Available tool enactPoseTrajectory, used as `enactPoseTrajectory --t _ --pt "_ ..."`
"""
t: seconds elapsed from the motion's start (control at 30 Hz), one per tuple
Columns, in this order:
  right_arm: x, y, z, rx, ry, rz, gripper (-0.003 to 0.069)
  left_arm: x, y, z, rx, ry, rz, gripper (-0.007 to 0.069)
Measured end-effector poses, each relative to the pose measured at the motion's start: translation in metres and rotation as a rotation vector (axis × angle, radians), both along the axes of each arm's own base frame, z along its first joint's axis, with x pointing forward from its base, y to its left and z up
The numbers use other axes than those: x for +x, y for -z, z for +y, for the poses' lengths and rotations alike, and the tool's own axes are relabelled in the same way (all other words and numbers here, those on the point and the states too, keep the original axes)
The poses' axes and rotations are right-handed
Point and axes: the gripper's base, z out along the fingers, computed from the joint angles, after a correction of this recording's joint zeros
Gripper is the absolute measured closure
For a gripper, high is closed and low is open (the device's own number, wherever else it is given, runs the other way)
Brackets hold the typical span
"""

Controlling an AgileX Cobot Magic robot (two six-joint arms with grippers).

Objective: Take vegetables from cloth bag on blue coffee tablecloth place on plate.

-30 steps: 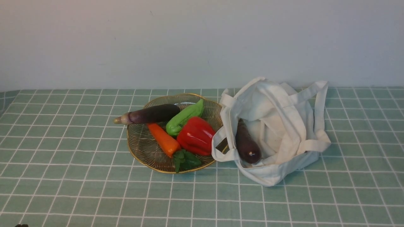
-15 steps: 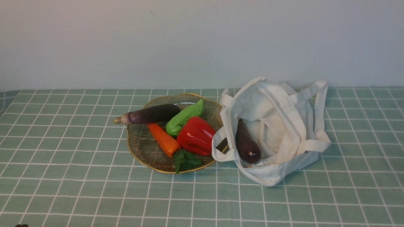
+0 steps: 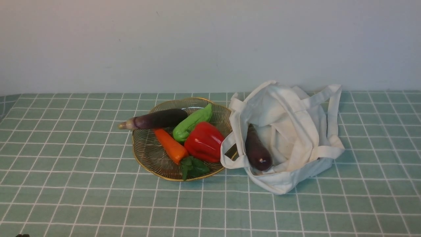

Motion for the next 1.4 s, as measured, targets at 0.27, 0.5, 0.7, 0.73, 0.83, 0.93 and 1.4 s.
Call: enactPoseTrajectory --t 0.27,0.5,0.7,0.73,0.83,0.93,1.4 --pt "-0.0003 0.0008 -0.0001 0.001 0.001 0.015 0.0674 0.0 0.0 0.0 0.0 0.0 0.0 0.0629" --pt "-0.0003 0.0008 -0.0001 -0.002 0.0 0.015 0.0674 0.0 0.0 0.0 0.0 0.0 0.0 0.0629" --pt "-0.0003 0.0008 -0.0001 -0.013 -0.002 0.014 0.0674 0.0 0.0 0.0 0.0 0.0 0.0 0.0629" --pt "-0.0003 0.0008 -0.0001 -0.013 -0.002 0.014 0.0674 0.0 0.0 0.0 0.0 0.0 0.0 0.0629" --pt "-0.0003 0.0008 -0.0001 -0.013 -0.002 0.014 0.0674 0.0 0.0 0.0 0.0 0.0 0.0 0.0629" --pt "-0.0003 0.0008 -0.0001 -0.014 -0.002 0.014 0.0674 0.0 0.0 0.0 0.0 0.0 0.0 0.0629" --pt "-0.0003 0.0008 -0.0001 -0.014 -0.002 0.014 0.0674 0.0 0.0 0.0 0.0 0.0 0.0 0.0629"
